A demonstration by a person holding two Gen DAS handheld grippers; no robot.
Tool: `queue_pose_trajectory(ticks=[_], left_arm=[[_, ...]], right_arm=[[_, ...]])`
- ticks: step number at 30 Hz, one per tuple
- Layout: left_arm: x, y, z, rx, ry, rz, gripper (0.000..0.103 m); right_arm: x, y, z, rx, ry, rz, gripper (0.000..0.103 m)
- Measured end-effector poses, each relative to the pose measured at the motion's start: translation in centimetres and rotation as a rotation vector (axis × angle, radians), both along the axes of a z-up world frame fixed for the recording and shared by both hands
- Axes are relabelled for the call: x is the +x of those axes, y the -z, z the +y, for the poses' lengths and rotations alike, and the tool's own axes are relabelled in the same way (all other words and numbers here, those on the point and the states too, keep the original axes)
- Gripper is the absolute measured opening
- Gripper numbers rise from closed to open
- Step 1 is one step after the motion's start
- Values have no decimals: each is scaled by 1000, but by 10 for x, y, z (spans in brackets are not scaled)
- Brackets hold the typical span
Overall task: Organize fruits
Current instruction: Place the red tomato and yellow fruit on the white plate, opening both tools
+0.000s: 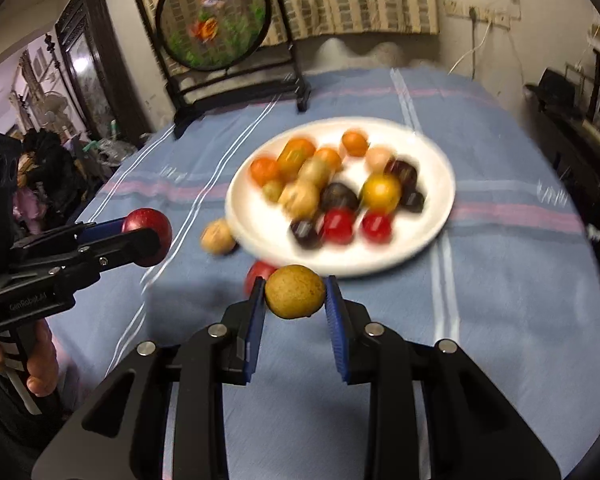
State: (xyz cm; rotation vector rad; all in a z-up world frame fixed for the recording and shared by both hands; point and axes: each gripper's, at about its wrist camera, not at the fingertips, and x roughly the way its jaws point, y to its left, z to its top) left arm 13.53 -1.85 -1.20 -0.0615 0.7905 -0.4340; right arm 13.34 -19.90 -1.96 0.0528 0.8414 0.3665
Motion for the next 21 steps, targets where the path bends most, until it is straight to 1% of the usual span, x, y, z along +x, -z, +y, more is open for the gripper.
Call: queue_pose_trajectory(ticks=[3, 5, 8, 12, 13, 14, 15, 16, 17, 18, 21], left_arm=[[43, 2, -12, 3, -6, 38, 41], [74, 12, -20, 8, -33, 69, 41], [98, 28, -22, 5, -61, 115, 41], [111, 42, -21, 6, -72, 143, 42], [114, 45, -21, 5, -76, 153, 42], [117, 46, -19, 0, -81, 163, 43], [118, 46, -17, -13, -84, 170, 59], [116, 42, -12, -48, -94, 169, 68], [115, 38, -9, -69, -103, 157, 73], [111, 32, -6, -88, -108, 139, 73], [91, 8, 4, -105, -108, 81, 74]], right_arm=[[35, -3, 5, -28, 5, -10, 30], [58, 10, 10, -59, 12, 24, 30], [72, 26, 11, -63, 27, 48, 30], [77, 33, 12, -88, 28, 46, 30], [80, 32, 11, -90, 36, 39, 35], [83, 31, 10, -92, 47, 30, 42], [83, 30, 9, -96, 63, 18, 59], [83, 28, 6, -100, 83, -5, 62], [81, 25, 4, -100, 91, -13, 62], [79, 23, 2, -97, 94, -15, 62], [66, 10, -8, -78, 121, -22, 62]])
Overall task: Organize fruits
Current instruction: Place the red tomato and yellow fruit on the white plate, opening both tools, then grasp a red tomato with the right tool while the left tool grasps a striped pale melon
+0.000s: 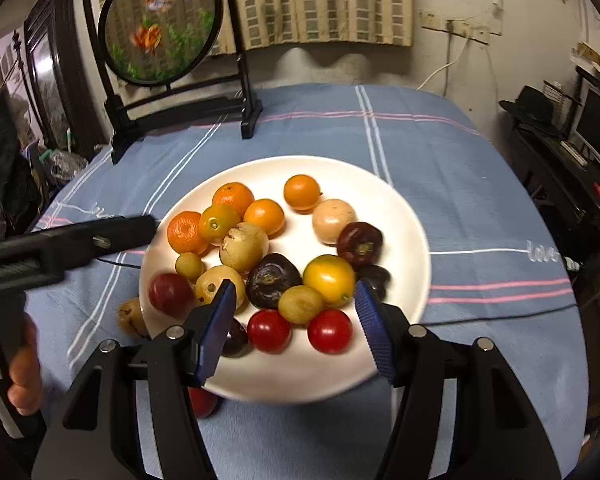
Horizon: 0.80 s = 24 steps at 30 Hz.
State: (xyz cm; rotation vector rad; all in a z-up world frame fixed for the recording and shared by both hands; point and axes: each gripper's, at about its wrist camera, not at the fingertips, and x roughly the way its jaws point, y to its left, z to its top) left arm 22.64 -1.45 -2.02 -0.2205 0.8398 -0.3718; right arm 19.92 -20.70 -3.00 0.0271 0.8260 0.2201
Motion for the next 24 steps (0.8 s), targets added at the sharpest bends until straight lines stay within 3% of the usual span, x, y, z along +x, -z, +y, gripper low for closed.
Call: queue_pose_trajectory(ticks=[5, 10, 15, 24], left_arm=[[-58, -24, 15, 2, -11, -80, 78], [-118, -13, 30, 88, -90, -135, 79], [-137, -1, 46, 100, -106, -106, 79], [-160, -2, 76, 102, -143, -133, 81]], right_arm=[[-50, -16, -16, 55, 11, -19, 63], [-103, -11, -13, 92, -13, -11, 69], [-113, -5, 7, 67, -51, 29, 69], [-111, 7, 47, 47, -116, 81, 69]])
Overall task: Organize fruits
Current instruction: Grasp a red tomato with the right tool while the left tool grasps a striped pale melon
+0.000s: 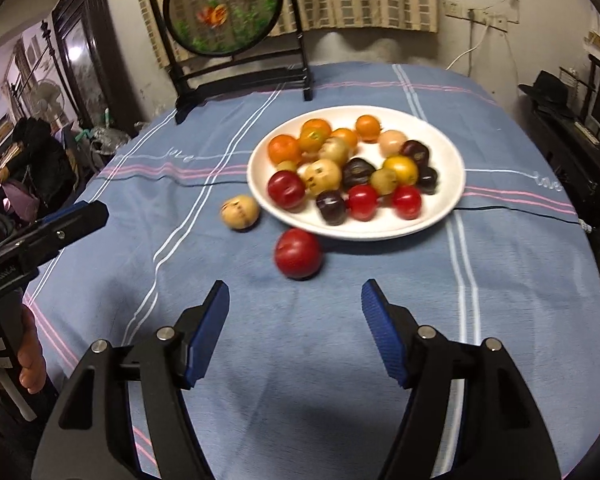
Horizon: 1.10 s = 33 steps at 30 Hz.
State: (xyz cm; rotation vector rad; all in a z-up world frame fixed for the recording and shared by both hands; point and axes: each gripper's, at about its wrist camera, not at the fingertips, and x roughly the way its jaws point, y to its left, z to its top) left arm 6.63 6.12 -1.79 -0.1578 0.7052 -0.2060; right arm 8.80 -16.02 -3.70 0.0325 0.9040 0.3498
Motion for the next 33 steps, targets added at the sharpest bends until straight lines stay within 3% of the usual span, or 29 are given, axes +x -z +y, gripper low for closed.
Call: queue_pose_trajectory(ticks=[5, 10, 11, 13, 20, 28, 33], left_arm=[[-5, 4, 12, -20, -5, 10, 81], [-12, 4, 25, -40, -27, 6, 83], [-13, 4, 26, -42, -29, 6, 83], [-12, 4, 24, -43, -27, 8, 83], [18, 10, -7, 25, 59, 46, 85], [91, 51, -61, 112, 237, 161, 85], [114, 76, -72, 164, 216, 189, 83]], right_arm=[[38, 33, 16, -6, 15, 92, 69], [67, 53, 33, -67, 26, 107, 69], [72, 58, 36, -69, 21, 121, 65], [77, 60, 39, -111, 36, 100, 42], [41, 36, 26, -32, -8, 67, 42], [5, 30, -21, 40, 24, 76, 42], [2, 25, -45, 88, 63, 57, 43]])
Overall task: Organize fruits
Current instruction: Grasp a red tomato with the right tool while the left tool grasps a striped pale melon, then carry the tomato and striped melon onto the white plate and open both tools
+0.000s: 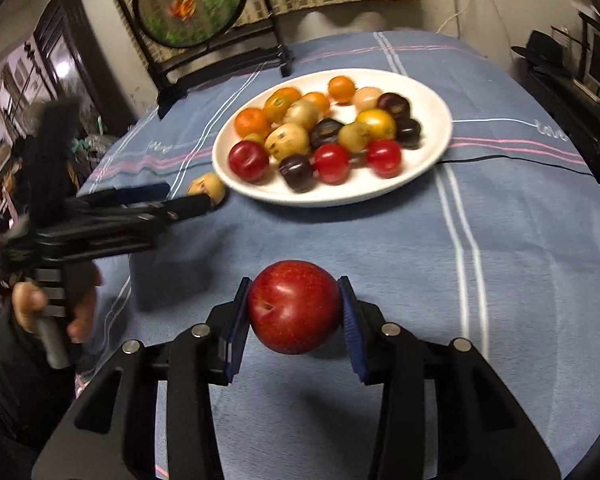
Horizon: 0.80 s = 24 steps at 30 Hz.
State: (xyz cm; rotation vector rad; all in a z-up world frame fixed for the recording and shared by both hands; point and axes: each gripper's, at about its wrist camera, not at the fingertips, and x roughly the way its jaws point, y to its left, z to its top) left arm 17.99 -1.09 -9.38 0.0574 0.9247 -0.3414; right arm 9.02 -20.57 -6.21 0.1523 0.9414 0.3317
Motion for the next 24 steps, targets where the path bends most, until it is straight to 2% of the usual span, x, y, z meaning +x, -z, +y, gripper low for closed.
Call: queue_pose_trajectory(ticks=[4, 7, 9, 13, 20, 24], left_arm=[[6, 7, 0, 3, -17, -5, 68], [14, 17, -4, 19, -14, 21, 53], [14, 18, -5, 36, -10, -2, 43], [9, 13, -2, 13, -4, -8, 43], [-42, -17, 10, -72, -31, -52, 43], [-66, -24, 12, -150, -43, -33, 42]], right_arm=[[2, 2, -9, 18, 12, 7, 43], [3, 4, -10, 29, 11, 14, 43], [0, 3, -9, 29, 10, 13, 43], [-3, -3, -4, 27, 3, 2, 43], [-2, -7, 8, 14, -20, -3, 43], [0, -7, 14, 10, -30, -3, 43]])
